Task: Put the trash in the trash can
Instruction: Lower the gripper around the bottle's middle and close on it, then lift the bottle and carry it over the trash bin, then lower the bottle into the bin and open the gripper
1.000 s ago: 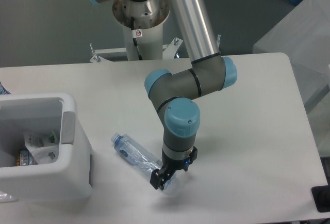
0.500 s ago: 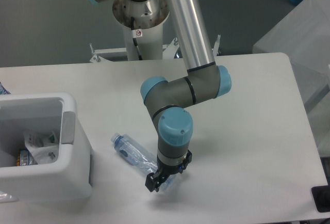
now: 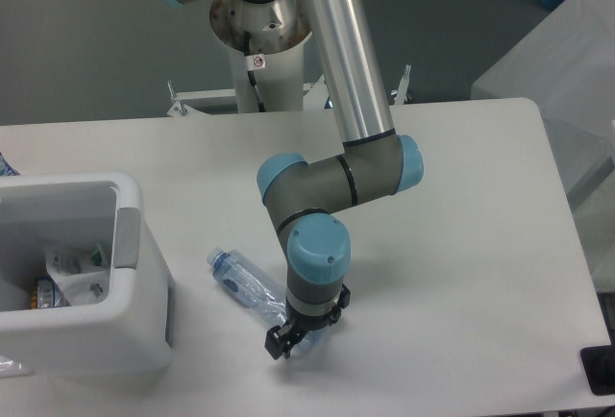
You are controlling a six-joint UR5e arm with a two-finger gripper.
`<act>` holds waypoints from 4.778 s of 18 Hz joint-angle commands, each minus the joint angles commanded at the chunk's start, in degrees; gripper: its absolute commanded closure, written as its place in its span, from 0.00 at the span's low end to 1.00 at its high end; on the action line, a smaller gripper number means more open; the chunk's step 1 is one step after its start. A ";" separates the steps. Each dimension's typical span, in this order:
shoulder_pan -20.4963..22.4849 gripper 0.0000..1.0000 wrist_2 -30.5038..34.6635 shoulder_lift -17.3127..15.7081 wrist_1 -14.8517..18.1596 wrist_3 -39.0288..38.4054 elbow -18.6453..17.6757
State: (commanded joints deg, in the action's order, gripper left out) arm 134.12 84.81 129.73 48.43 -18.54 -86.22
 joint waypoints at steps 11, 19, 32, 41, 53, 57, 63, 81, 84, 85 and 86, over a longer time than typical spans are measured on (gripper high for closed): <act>0.00 0.31 0.00 -0.26 0.00 0.17 -0.18; -0.09 0.34 -0.09 -0.79 -0.09 0.44 -0.09; 0.79 0.34 1.58 -6.23 -0.61 1.58 8.95; -0.52 0.34 2.82 -16.34 -8.43 5.27 14.85; -10.01 0.34 -0.70 -20.74 -10.99 5.54 19.87; -15.28 0.34 -0.70 -21.09 -10.99 5.45 17.50; -20.12 0.33 -0.53 -20.57 -10.90 5.54 13.80; -20.83 0.02 -0.26 -21.62 -10.72 8.08 7.65; -19.78 0.00 0.26 -21.45 -10.90 8.79 7.64; -18.38 0.00 1.13 -21.27 -10.90 8.70 7.47; -17.59 0.00 3.14 -20.83 -10.99 8.61 7.38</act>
State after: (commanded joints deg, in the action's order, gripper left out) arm 116.53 87.96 108.89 37.44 -9.93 -78.84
